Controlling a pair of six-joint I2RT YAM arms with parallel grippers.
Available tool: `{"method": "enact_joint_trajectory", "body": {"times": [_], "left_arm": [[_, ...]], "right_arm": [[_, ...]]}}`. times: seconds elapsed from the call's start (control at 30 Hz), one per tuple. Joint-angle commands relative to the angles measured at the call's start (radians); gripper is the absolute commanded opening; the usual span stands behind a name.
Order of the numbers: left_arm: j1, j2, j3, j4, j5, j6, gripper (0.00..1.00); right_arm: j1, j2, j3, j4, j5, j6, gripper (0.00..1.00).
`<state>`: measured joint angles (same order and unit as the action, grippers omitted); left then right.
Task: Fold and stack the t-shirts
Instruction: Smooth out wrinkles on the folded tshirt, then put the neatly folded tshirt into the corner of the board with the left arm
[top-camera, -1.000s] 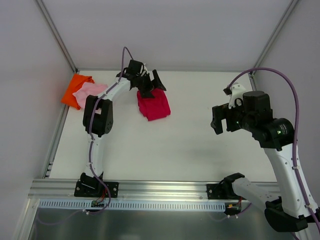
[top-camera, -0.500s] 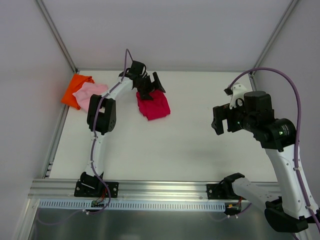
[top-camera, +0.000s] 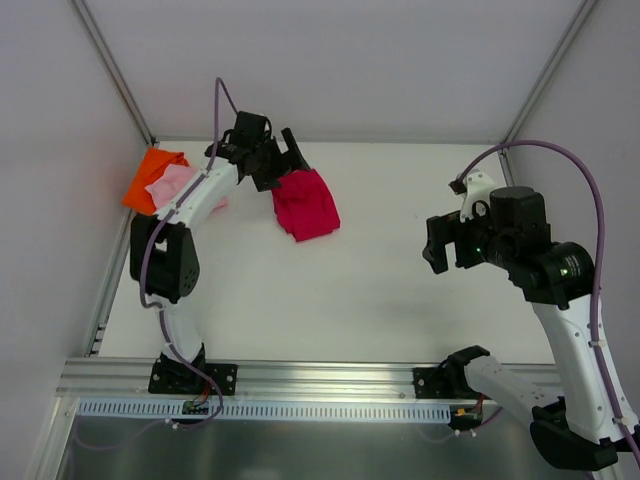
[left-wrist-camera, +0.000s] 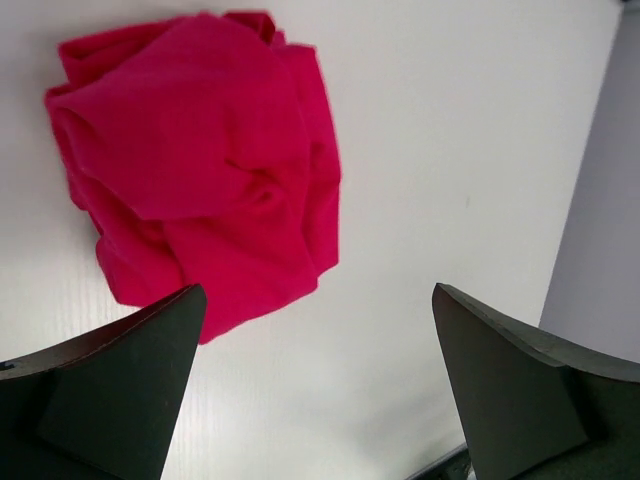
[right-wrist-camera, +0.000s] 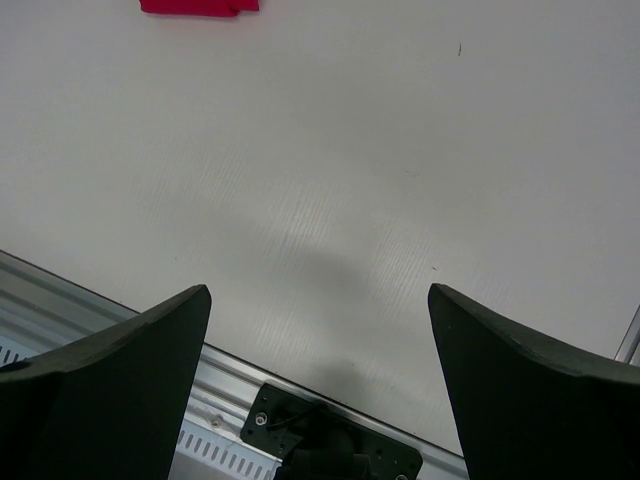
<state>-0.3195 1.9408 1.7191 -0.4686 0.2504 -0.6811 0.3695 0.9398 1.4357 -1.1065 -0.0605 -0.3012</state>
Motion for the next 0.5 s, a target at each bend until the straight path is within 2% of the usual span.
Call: {"method": "enact_joint_trajectory", "body": {"times": [0.0, 0.17, 0.27, 0.47], "left_arm": [[0.0, -0.132, -0.079, 0.005, -0.135, -0.014, 0.99], [-0.026, -0.164, -0.214, -0.033, -0.186, -0.067, 0.99], [-0.042, -0.18, -0.307, 0.01, -0.203, -0.1, 0.99], [-0.075, -0.168, -0.342, 0.001, -0.358, -0.13, 0.99]], "right_arm": [[0.006, 0.001, 0.002, 0.031, -0.024, -0.01, 0.96], [0.005, 0.025, 0.014, 0.04, -0.016, -0.003, 0.96], [0.005, 0.028, 0.014, 0.046, -0.021, -0.001, 0.96], [0.006, 0.034, 0.02, 0.042, -0.025, -0.001, 0.96]]}}
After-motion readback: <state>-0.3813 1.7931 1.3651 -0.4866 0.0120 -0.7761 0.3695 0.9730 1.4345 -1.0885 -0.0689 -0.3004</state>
